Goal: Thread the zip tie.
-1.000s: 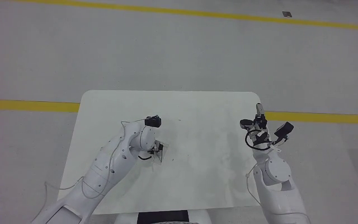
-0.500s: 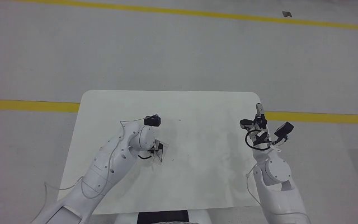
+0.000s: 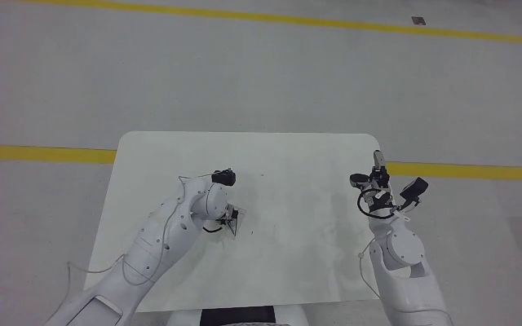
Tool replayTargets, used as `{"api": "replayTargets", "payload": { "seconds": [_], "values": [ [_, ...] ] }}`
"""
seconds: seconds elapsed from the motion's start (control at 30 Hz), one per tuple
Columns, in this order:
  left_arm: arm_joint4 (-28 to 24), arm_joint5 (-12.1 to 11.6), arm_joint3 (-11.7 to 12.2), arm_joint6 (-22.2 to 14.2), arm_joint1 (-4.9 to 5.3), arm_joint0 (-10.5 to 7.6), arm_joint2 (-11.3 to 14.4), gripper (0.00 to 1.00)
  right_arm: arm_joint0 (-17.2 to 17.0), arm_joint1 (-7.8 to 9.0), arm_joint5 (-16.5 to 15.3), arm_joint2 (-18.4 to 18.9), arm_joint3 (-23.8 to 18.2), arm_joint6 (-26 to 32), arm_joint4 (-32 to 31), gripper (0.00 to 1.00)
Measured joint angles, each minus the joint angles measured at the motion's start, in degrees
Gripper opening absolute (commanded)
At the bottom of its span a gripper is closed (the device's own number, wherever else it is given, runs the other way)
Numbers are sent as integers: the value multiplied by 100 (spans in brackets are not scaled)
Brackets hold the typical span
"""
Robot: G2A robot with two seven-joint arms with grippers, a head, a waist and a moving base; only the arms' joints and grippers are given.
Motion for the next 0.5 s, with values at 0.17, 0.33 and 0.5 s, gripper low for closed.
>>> {"api": "replayTargets", "payload": {
  "seconds": [0.17, 0.33, 0.5],
  "values": [
    [12, 0, 61, -29, -18, -17, 27, 6, 0, 0, 0, 0, 0, 0, 0, 100],
    [13, 0, 120, -42, -39, -48, 48, 0, 0, 0, 0, 0, 0, 0, 0, 100],
    [51, 0, 80, -73, -39, -43, 14, 0, 0, 0, 0, 0, 0, 0, 0, 100]
  ]
}}
